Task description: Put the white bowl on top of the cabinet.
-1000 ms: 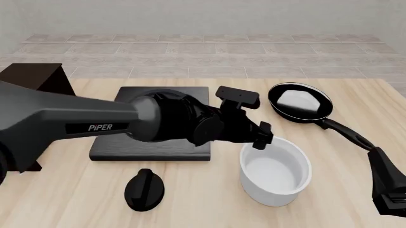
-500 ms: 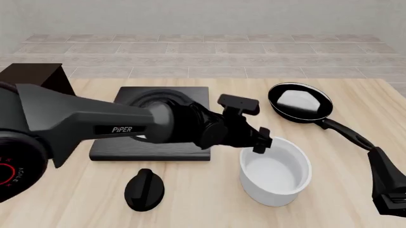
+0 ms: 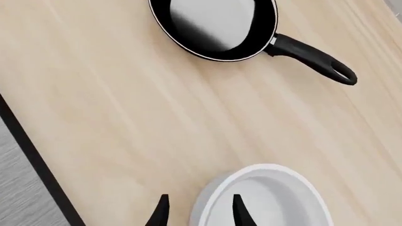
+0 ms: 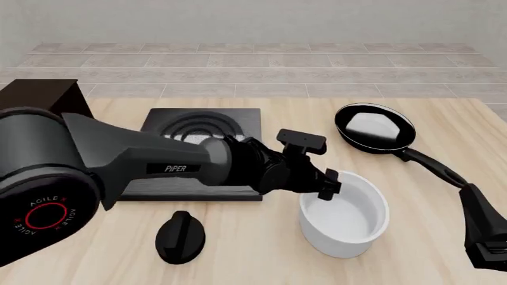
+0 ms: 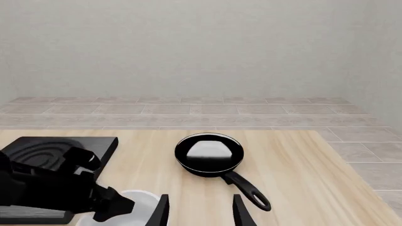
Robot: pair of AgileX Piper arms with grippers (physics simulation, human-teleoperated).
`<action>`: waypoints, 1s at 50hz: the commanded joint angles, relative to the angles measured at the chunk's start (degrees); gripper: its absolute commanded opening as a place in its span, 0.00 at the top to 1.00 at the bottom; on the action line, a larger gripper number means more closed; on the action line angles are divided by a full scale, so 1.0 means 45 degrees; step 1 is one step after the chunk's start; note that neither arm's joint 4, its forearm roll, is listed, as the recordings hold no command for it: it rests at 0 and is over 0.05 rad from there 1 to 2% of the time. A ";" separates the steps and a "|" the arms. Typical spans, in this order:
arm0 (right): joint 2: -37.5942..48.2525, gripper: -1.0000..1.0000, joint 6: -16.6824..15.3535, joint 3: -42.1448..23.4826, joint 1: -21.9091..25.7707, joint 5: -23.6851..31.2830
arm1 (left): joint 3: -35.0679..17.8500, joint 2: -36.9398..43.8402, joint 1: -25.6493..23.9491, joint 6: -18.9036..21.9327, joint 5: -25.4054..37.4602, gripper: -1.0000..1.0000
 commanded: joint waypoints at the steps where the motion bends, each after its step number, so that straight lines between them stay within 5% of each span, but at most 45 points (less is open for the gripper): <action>1: 0.0000 0.00 0.0003 0.0000 0.0000 0.0000 | -0.0104 0.0383 -0.0084 -0.0040 -0.0091 0.00; 26: -0.0001 0.00 -0.0003 0.0000 -0.0002 0.0000 | -0.0809 0.1694 0.0129 0.0211 -0.0084 0.00; 27: 0.0001 0.00 -0.0002 0.0000 0.0000 0.0000 | -0.0811 0.1685 0.0142 0.0222 -0.0078 1.00; 50: 0.0001 0.00 -0.0002 0.0000 0.0000 0.0000 | 0.0074 -0.1118 -0.0363 0.0285 0.0131 1.00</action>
